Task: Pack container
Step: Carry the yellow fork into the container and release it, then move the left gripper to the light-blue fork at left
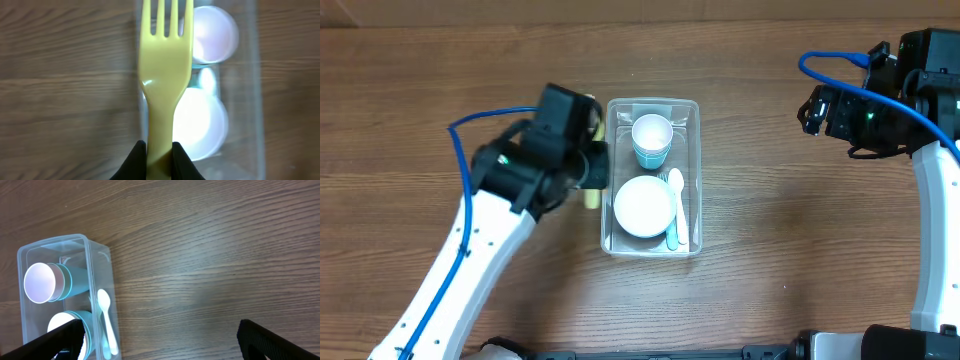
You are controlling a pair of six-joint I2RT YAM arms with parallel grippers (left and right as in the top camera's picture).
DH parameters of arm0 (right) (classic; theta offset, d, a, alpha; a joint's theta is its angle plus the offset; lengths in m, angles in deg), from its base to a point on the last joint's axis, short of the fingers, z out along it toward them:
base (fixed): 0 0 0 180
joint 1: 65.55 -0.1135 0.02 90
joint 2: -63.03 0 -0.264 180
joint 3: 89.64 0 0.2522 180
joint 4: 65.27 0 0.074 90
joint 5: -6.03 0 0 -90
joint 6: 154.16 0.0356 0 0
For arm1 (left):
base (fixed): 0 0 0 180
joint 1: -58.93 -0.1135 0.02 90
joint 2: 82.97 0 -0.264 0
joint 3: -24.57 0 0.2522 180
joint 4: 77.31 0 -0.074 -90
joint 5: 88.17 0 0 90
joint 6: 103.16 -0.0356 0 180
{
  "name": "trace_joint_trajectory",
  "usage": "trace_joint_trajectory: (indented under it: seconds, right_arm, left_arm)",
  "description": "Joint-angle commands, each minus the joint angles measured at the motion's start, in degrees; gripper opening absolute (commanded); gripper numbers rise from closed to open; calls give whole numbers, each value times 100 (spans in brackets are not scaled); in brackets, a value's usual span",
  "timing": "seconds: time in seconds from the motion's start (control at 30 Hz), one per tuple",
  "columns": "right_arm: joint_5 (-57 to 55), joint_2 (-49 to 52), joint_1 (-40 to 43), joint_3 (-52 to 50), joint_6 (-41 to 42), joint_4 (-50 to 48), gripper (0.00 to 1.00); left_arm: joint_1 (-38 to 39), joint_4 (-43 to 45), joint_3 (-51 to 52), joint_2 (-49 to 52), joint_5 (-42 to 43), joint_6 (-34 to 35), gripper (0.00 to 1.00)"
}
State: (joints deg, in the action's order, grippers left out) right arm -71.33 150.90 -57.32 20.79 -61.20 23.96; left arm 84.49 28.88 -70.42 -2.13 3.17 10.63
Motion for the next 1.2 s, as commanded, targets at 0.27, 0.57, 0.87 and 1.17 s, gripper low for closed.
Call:
trace_joint_trajectory:
  seconds: [0.27,0.57,0.87,1.17]
  right_arm:
    - [-15,-33,15,125,9,-31,100]
    - [-15,-33,15,125,9,-31,100]
    - [-15,-33,15,125,9,-31,100]
    - [-15,-33,15,125,9,-31,100]
  left_arm:
    - [1296,1255,-101,721,131,1106,14]
    - [1759,1790,-101,1585,173,1248,18]
    - [1725,1834,-195,1821,186,1169,21]
    - [723,-704,-1091,721,-1436,1091,33]
